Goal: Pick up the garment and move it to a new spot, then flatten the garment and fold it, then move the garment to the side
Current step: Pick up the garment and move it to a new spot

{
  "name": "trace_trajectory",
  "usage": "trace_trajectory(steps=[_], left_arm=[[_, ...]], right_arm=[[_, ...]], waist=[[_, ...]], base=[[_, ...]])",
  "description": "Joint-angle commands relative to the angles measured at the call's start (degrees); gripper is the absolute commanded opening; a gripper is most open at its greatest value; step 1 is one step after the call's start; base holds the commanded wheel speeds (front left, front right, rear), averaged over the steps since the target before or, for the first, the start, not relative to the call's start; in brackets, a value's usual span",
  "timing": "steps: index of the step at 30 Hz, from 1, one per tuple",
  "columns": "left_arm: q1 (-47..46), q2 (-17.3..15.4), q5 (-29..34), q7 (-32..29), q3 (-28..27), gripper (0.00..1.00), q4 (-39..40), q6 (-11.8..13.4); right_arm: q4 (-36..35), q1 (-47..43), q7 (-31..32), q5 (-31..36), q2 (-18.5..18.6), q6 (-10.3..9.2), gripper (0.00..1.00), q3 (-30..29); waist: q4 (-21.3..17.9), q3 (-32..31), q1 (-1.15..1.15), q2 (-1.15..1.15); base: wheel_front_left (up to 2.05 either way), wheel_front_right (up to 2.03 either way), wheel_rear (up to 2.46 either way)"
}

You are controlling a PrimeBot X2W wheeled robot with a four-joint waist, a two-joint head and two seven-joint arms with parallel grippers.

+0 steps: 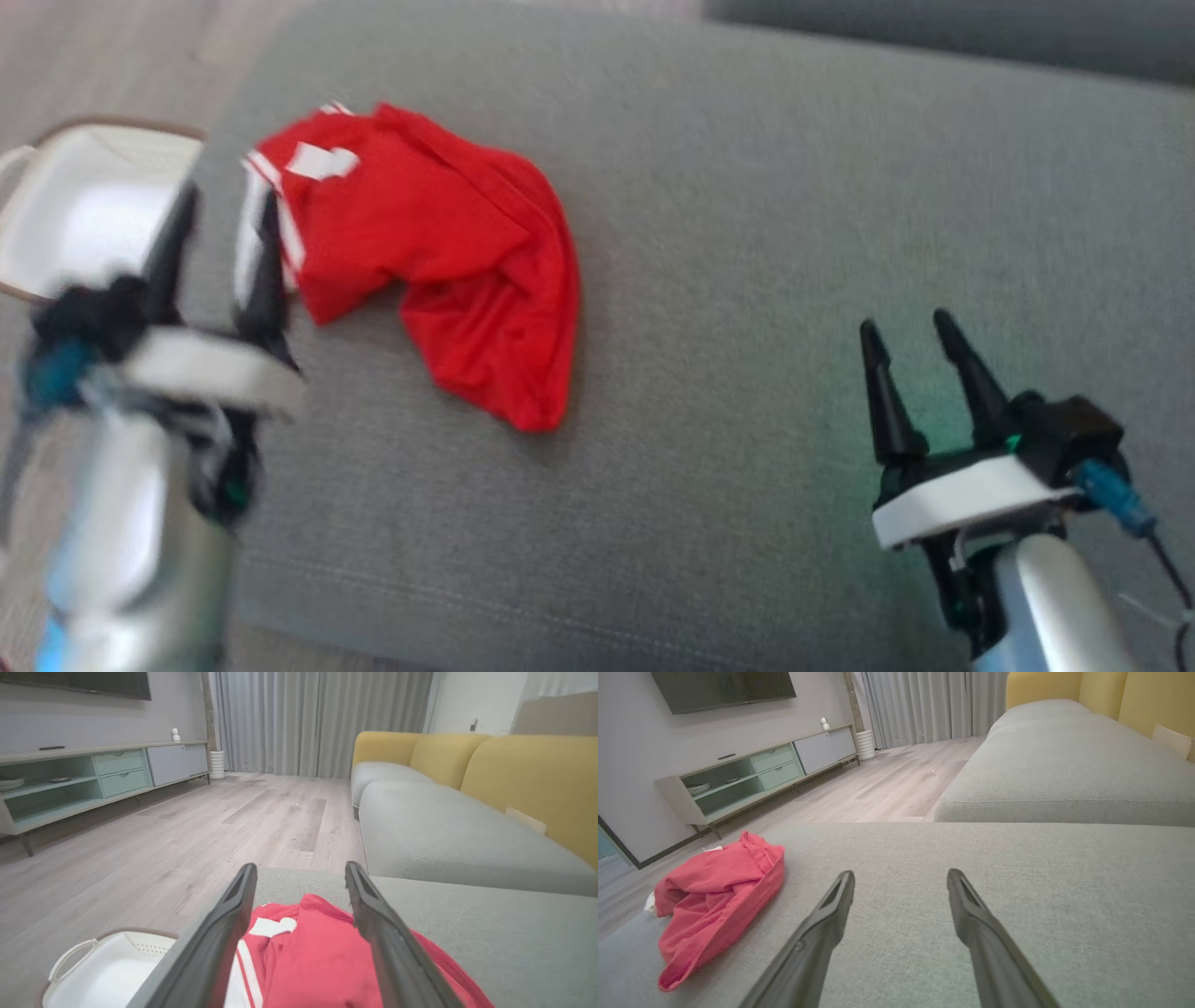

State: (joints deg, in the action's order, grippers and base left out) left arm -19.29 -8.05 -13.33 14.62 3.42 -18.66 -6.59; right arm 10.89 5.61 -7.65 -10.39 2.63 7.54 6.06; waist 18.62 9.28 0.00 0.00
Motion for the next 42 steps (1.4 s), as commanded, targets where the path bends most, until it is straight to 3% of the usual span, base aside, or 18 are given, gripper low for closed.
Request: trace_trajectory(steps=[1, 7, 8, 14, 21, 29, 30, 31, 36, 42], left_arm=[[-5.88, -3.6, -0.58, -0.84, -1.75, 1.0, -0.19, -0.31], [-17.68, -11.79, -4.11, -8.64, 6.05, 1.0, -8.08, -0.86], [-20.8, -14.58, -7.42, -11.5, 10.01, 1.0, -10.24, -0.87], [-28.49, -20.96, -17.44, -19.96, 21.1, 1.0, -15.45, -0.89], [-34.76, -23.99, -25.08, -27.07, 28.26, 1.0, -21.86, -0.89], [-37.22, -24.97, -30.42, -30.03, 34.9, 1.0, -24.52, -0.9], [-37.43, -25.09, -31.08, -29.81, 36.14, 0.15, -24.0, -0.9], [-37.6, -25.35, -31.84, -29.22, 37.15, 0.0, -23.55, -0.9], [-38.87, -26.64, -33.8, -24.52, 40.69, 0.0, -24.03, -0.9], [-41.81, -27.07, -31.64, -11.82, 41.83, 0.0, -27.2, -0.9]], right_arm=[[-3.21, 2.44, 0.58, 0.92, 0.25, -0.05, 1.0, 0.64], [-7.17, 3.68, 2.49, 2.38, 0.28, -0.05, 1.0, -0.24], [-8.01, 4.03, 2.84, 2.65, 0.3, -0.05, 1.0, -0.05], [-9.65, 4.96, 3.47, 3.18, 0.53, -0.05, 1.0, -0.1], [-10.75, 6.31, 3.76, 3.61, 0.99, -0.05, 1.0, -0.08], [-10.99, 7.0, 3.7, 3.8, 1.0, -0.05, 1.0, -0.49], [-10.91, 7.01, 3.67, 3.81, 0.99, -0.05, 1.0, -0.53], [-10.8, 7.02, 3.63, 3.81, 0.97, -0.05, 1.0, -0.57], [-10.16, 7.01, 3.55, 3.9, 0.87, -0.05, 1.0, -0.53], [-8.85, 6.59, 3.18, 3.65, 0.79, -0.05, 1.0, 0.03]], waist=[[-3.59, 5.2, 0.0, 0.0], [-6.33, 10.11, 0.0, 0.0], [-7.03, 11.52, 0.0, 0.0], [-8.53, 15.28, 0.0, 0.0], [-9.68, 18.63, 0.0, 0.0], [-10.03, 19.95, 0.0, 0.0], [-10.02, 19.96, 0.0, 0.0], [-9.98, 19.92, 0.0, 0.0], [-9.7, 18.67, 0.0, 0.0], [-9.67, 14.88, 0.0, 0.0]], base=[[0.0, 0.0, 0.0], [0.0, 0.0, 0.0], [0.0, 0.0, 0.0], [0.0, 0.0, 0.0], [0.0, 0.0, 0.0], [0.0, 0.0, 0.0], [0.0, 0.0, 0.0], [0.0, 0.0, 0.0], [0.0, 0.0, 0.0], [0.0, 0.0, 0.0]])
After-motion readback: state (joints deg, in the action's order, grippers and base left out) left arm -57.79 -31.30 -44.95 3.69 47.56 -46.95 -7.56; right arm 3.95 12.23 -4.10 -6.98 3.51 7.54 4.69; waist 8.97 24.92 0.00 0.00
